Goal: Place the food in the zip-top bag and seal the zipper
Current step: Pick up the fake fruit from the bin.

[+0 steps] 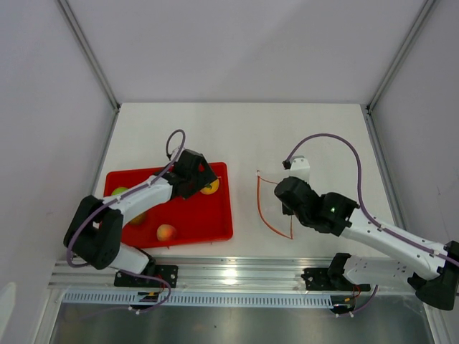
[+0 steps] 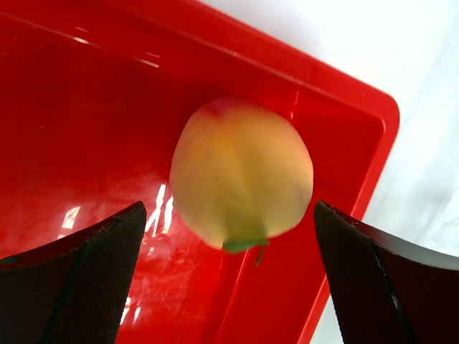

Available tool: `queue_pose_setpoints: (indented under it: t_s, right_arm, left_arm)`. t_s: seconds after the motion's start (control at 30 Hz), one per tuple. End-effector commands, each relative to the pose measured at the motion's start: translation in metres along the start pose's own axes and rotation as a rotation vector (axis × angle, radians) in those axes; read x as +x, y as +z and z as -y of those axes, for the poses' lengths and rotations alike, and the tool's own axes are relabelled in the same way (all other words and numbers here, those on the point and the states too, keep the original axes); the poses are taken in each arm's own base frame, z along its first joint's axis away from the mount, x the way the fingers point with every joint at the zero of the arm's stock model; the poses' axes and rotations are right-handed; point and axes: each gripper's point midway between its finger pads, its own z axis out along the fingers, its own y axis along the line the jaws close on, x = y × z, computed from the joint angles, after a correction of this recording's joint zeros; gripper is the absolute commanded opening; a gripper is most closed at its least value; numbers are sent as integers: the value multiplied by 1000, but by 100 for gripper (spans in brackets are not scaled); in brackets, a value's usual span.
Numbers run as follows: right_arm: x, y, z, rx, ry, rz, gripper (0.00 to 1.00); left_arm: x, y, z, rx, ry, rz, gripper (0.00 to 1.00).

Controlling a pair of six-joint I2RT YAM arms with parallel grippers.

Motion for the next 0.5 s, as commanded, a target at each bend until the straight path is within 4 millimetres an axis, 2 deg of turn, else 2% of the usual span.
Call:
queue_pose_setpoints:
  t_s: [0.0, 0.17, 0.37, 0.47]
  right_arm:
    - [-5, -1, 0, -7, 28, 26, 0]
    - [-3, 0, 0, -8, 24, 19, 0]
    - [0, 1, -2, -13, 25, 15, 0]
    - [2, 2, -3, -17, 23, 10, 0]
  left_arm:
    - [-20, 7, 32, 80, -46, 32, 99]
    - [-9, 26, 30, 50, -40, -17, 99]
    - [-3, 39, 22, 17, -81, -50, 99]
    - [-1, 42, 17, 10, -92, -61, 94]
